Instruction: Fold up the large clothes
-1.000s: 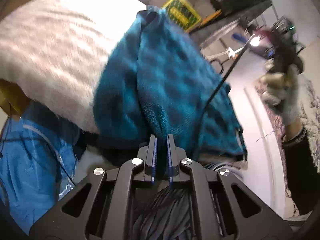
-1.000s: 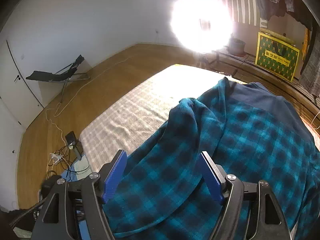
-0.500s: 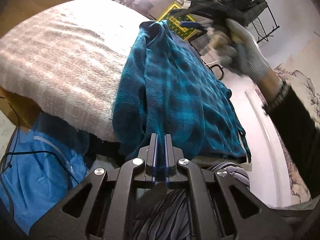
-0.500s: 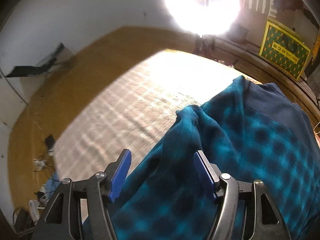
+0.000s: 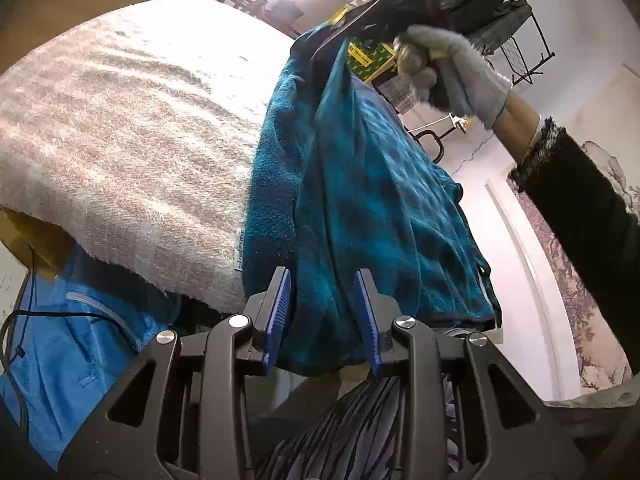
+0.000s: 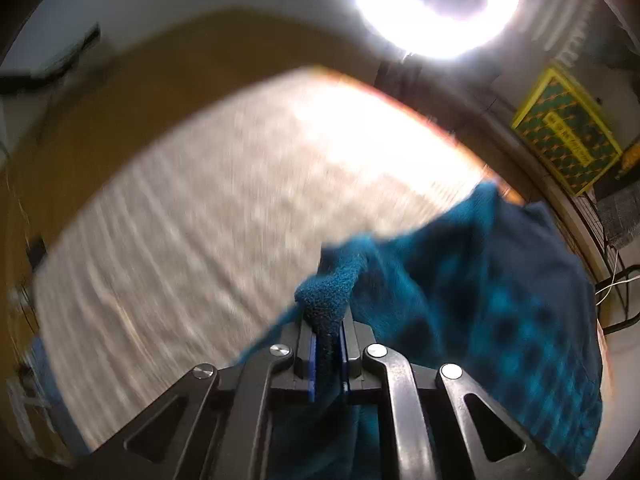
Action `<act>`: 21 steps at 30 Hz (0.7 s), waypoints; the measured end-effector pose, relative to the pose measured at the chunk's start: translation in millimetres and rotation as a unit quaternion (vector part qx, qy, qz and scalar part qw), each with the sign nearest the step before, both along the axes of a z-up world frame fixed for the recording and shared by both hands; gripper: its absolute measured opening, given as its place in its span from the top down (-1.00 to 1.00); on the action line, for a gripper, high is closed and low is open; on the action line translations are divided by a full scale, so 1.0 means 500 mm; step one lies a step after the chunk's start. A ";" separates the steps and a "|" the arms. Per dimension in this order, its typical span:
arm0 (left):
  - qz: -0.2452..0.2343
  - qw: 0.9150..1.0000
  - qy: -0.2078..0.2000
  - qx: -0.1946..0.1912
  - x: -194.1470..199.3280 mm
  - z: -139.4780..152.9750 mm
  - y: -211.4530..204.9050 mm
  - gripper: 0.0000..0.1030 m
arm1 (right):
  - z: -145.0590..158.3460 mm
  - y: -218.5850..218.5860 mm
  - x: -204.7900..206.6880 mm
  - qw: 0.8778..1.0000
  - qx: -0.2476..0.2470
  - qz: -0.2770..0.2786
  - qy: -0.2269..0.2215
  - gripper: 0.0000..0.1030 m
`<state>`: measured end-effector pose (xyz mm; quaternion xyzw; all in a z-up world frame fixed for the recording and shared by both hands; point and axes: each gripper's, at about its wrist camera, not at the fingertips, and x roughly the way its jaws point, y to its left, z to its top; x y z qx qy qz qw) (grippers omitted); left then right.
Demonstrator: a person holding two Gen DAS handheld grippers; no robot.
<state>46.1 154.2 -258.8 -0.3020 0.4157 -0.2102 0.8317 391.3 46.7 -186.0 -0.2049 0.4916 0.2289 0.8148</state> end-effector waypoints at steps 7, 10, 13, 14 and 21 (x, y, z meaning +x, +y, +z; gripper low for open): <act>-0.013 1.000 0.009 0.009 0.004 -0.014 -0.012 0.38 | -0.026 0.001 0.060 0.998 0.041 -0.038 0.018 0.90; -0.017 0.999 0.015 0.027 0.005 -0.020 -0.024 0.50 | -0.083 0.023 0.061 0.998 0.033 -0.034 0.032 0.90; -0.017 0.999 0.019 0.031 -0.001 -0.019 -0.025 0.62 | -0.118 0.037 0.061 0.997 0.041 -0.028 0.057 0.61; -0.013 0.999 0.016 0.028 -0.006 -0.013 -0.018 0.62 | -0.109 0.038 0.049 0.998 0.036 -0.023 0.047 0.33; 0.040 0.999 -0.003 0.017 -0.035 0.023 0.052 0.61 | 0.033 -0.021 -0.016 0.995 0.099 -0.008 -0.001 -0.13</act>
